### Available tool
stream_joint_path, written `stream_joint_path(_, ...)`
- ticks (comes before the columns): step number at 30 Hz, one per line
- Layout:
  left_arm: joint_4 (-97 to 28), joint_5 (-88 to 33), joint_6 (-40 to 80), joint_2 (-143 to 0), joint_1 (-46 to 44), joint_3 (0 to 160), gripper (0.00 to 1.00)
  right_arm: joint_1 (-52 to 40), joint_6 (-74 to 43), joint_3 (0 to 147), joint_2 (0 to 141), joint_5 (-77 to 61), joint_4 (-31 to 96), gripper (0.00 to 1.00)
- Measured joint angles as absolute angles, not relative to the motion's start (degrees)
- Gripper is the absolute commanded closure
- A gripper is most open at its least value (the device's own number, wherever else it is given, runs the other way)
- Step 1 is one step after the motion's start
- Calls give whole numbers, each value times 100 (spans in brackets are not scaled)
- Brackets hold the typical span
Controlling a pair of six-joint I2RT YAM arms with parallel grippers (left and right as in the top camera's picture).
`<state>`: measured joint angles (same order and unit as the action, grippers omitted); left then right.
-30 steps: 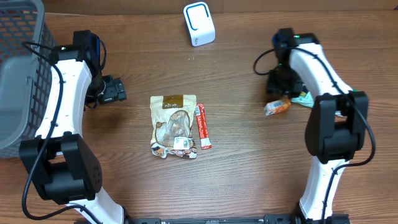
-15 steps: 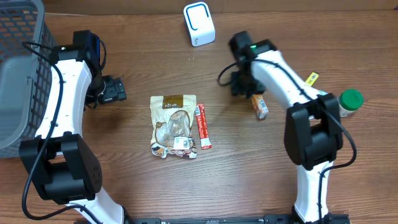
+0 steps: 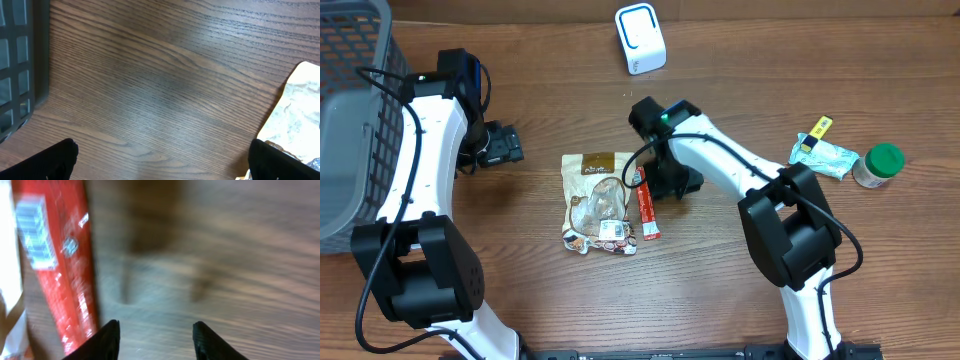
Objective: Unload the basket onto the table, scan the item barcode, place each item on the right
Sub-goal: 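Move the right gripper left to the red stick beside the snack bag, then grasp the red stick with the right gripper and lift it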
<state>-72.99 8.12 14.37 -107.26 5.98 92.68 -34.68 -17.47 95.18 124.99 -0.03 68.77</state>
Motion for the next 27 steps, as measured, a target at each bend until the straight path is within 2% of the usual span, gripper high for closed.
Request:
stream_joint_path(10,-7301,812,1437,-10726,598,9268,0,-3728,-1802,9039,12451,-598,6827,57)
stream_joint_path(14,-7299,814,1437,-10726,598,9268,0,-3726,-1796,9019,12436,-642,6781,67)
stream_joint_path(27,-7299,812,1437,-10726,598,9268,0,-3588,-2014,9268,12307,-810,7111,66)
